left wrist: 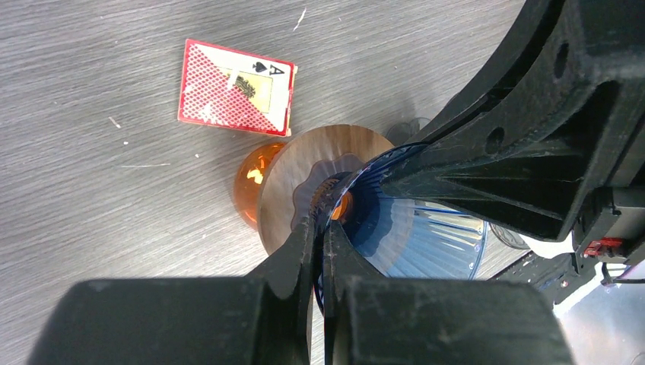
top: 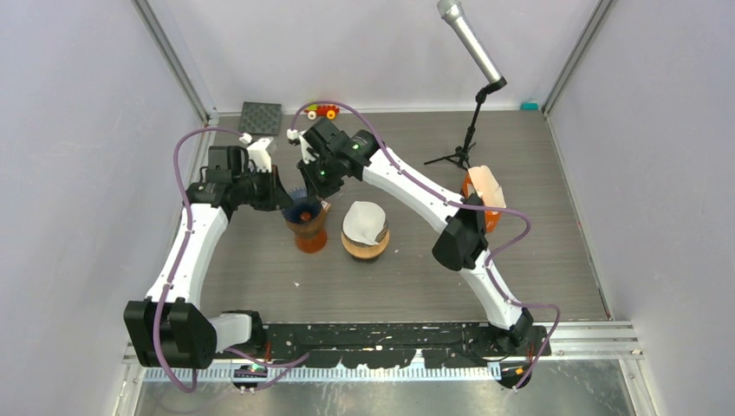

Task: Place the coffee filter in the dripper

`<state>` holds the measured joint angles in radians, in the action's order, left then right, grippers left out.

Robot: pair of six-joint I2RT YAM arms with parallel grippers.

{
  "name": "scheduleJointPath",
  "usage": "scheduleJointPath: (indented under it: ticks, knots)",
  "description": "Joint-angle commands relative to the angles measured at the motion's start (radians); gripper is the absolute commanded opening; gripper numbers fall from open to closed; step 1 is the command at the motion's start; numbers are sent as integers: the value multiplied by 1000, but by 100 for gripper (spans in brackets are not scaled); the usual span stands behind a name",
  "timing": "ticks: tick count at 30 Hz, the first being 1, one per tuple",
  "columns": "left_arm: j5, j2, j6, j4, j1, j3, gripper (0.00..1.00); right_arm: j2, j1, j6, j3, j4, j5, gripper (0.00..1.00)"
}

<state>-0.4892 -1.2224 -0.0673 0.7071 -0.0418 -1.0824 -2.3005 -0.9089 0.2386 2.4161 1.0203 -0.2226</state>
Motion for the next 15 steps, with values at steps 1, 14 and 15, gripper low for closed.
scheduleJointPath:
  ticks: [1,14,15]
  knots:
    - [93,-69,41,76,-13,58,0,-90,-12,-57,-6,2,11,0]
    - [125,-95,101,74,-12,85,0,-116,-17,-53,-46,-20,17,0]
    - [130,-98,106,75,-12,84,0,-116,-18,-56,-52,-21,23,0]
